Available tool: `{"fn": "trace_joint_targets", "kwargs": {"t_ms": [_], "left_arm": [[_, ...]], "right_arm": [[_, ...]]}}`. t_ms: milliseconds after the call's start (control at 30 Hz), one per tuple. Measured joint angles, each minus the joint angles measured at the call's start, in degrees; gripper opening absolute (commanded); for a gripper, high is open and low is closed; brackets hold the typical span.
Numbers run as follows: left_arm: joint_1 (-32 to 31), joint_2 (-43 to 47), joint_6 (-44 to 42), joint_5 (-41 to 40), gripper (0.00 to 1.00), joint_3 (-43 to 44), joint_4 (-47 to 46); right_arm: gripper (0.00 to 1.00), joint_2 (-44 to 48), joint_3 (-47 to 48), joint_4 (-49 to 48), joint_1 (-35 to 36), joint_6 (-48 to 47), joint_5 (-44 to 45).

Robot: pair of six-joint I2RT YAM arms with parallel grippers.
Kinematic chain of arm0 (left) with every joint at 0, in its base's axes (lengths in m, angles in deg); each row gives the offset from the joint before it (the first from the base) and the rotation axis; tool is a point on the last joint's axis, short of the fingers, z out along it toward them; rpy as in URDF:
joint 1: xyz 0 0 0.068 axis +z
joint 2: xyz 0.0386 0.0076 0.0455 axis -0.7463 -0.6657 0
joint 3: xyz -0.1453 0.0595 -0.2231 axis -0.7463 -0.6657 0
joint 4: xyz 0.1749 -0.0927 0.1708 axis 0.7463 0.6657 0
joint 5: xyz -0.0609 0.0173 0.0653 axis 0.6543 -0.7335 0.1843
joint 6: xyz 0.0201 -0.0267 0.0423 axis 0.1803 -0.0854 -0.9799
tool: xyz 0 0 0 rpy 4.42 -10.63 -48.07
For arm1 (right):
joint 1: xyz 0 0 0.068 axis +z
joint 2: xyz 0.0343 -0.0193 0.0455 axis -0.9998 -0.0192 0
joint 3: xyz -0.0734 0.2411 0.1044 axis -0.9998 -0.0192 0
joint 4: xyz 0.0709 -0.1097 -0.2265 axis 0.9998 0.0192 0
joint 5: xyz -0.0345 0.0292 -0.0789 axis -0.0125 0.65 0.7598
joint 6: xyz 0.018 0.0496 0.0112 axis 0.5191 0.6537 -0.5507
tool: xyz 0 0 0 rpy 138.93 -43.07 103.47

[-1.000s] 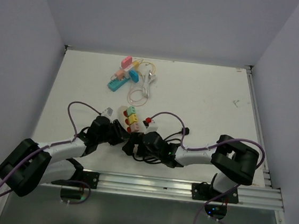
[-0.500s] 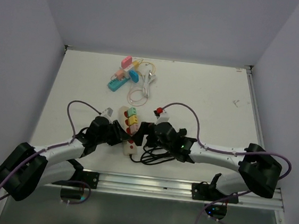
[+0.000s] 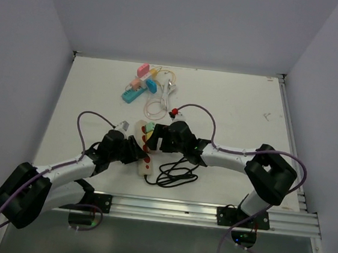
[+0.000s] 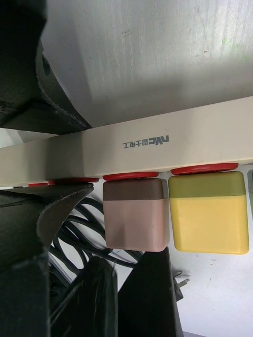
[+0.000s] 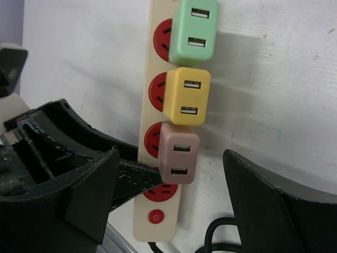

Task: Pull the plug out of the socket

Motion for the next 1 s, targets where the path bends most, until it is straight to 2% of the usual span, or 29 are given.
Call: {"fn": "trace_joint_targets", "kwargs": {"t_ms": [133,200,300,333,367,400,433,500,533,567,600,667,700,800,933,1000], "left_arm": [[0.0,-0.09,-0.07,0.0,0.0,0.22,0.31],[0.0,-0.17,-0.07,0.0,0.0,0.26,0.35],[0.0,-0.26,-0.17,0.02,0.0,0.33,0.35],[0.0,-0.26,-0.2,0.02,0.0,0.33,0.35],[0.0,-0.31,-0.22,0.04,0.0,0.33,0.33],[0.0,-0.33,-0.24,0.04,0.07,0.37,0.33],[0.0,-0.35,-0.31,0.04,0.11,0.37,0.35],[0.0,-0.39,-0.39,0.04,0.24,0.37,0.26],[0.0,-0.44,-0.39,0.07,0.28,0.39,0.22],[0.0,-0.48,-0.39,0.11,0.31,0.39,0.17],[0.0,-0.48,-0.39,0.2,0.41,0.39,0.15],[0.0,-0.5,-0.46,0.31,0.49,0.37,0.0],[0.0,-0.59,-0.68,0.35,0.57,0.37,-0.04],[0.0,-1.14,-1.09,1.14,0.67,0.33,-0.33],[0.0,-2.03,-1.03,2.32,0.68,0.26,-1.75],[0.0,-2.45,-1.03,2.56,0.63,0.28,-2.27]], "right_arm": [[0.77,-3.54,0.35,-0.76,0.0,0.94,-1.55],[0.7,-5.05,0.35,-1.22,0.0,1.4,-2.08],[0.54,-6.29,0.28,-2.54,0.0,2.01,-3.39],[0.42,-6.45,0.13,-3.3,0.0,2.25,-3.87],[0.36,-6.45,0.0,-3.96,0.0,2.19,-4.28],[0.31,-6.45,-0.11,-4.57,0.0,2.43,-4.55],[0.2,-6.45,-0.17,-5.01,0.0,2.6,-4.63],[0.11,-6.45,-0.46,-5.57,-0.02,3.54,-4.7],[0.03,-6.45,-0.66,-5.86,-0.07,3.93,-4.74],[0.0,-6.45,-0.85,-6.27,-0.07,4.04,-4.83],[0.0,-6.45,-1.03,-6.67,-0.07,4.17,-4.85],[0.0,-6.45,-1.6,-7.58,-0.09,4.74,-4.87],[0.0,-6.45,-1.95,-8.24,-0.11,5.01,-4.9],[0.0,-6.45,-3.1,-10.29,-0.09,5.95,-5.09],[0.0,-6.45,-3.74,-11.43,-0.11,6.62,-5.31],[0.0,-6.45,-3.78,-11.47,-0.09,6.86,-5.49]]}}
